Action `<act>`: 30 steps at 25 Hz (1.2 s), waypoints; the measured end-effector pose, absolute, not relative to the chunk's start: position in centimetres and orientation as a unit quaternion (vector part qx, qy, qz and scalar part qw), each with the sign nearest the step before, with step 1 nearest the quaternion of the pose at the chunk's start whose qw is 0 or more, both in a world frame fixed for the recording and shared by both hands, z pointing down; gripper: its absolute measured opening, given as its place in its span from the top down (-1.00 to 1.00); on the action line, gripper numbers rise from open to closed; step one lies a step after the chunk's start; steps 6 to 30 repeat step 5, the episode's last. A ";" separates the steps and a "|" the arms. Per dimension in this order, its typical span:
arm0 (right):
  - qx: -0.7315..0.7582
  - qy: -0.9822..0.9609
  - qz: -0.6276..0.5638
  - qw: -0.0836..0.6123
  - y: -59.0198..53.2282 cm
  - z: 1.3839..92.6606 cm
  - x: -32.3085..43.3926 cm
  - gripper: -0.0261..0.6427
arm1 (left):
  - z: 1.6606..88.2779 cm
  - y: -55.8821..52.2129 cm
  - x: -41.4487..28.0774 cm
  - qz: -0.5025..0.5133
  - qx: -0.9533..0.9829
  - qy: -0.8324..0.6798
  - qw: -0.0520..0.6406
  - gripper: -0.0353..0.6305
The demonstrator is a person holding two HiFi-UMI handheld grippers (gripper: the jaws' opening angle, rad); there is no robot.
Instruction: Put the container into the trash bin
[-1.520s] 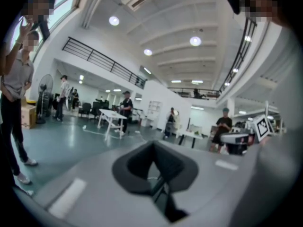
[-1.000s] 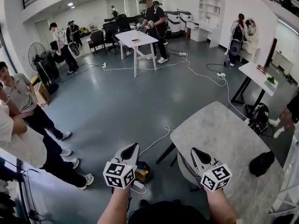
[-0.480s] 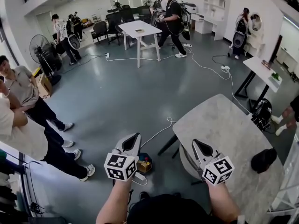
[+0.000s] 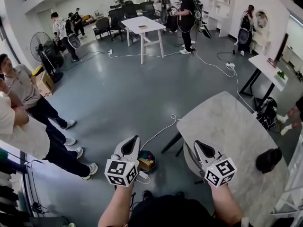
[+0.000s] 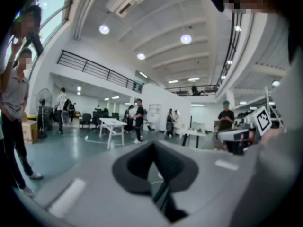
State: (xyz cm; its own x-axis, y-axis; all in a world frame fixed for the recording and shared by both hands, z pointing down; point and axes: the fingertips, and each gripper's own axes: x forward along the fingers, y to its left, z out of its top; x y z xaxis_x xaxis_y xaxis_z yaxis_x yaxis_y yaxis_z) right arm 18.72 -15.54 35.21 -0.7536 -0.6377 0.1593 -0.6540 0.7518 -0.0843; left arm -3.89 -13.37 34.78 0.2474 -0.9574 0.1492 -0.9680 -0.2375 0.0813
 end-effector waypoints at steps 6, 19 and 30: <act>0.345 -0.934 0.067 0.060 -15.0 35.3 18.6 0.94 | 35.2 -12.4 -3.4 0.039 0.791 -0.606 0.076 0.88; 0.345 -0.934 0.067 0.060 -15.0 35.3 18.6 0.94 | 35.2 -12.4 -3.4 0.039 0.791 -0.606 0.076 0.88; 0.345 -0.934 0.067 0.060 -15.0 35.3 18.6 0.94 | 35.2 -12.4 -3.4 0.039 0.791 -0.606 0.076 0.88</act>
